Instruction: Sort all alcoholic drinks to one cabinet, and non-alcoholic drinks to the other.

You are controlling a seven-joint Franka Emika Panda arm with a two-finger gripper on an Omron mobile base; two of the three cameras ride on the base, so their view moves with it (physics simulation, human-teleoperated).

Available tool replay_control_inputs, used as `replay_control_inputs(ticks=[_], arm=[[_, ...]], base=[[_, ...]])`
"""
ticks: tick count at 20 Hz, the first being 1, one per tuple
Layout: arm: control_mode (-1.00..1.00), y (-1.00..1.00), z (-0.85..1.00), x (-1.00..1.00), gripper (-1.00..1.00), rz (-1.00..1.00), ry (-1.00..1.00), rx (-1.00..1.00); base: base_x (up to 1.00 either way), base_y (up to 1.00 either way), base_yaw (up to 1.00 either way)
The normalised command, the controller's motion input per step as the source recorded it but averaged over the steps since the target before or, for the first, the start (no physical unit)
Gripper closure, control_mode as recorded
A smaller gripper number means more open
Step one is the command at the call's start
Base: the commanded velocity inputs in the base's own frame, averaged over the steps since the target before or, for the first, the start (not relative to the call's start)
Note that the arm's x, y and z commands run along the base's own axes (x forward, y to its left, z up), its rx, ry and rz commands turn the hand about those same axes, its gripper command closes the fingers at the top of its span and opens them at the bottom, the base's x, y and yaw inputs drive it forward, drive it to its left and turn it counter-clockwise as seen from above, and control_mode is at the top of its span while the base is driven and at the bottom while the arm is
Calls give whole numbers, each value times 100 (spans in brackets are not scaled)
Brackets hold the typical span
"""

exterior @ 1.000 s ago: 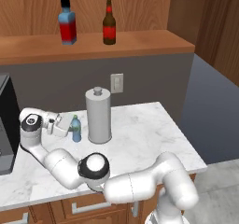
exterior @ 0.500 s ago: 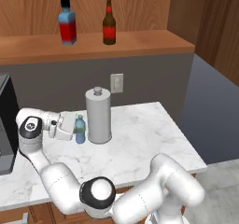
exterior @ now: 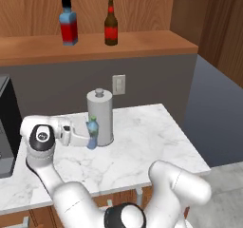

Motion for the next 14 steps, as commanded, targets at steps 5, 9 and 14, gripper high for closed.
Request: replay_control_inputs(ticks=[5,9,14], arm=[[-100,-34,39,-65,100,35,0,0],[-100,-28,60,-61,100,41,0,0],[-100,-29,70,-49,100,41,0,1]], base=[[0,0,0],[0,0,0],[0,0,0]])
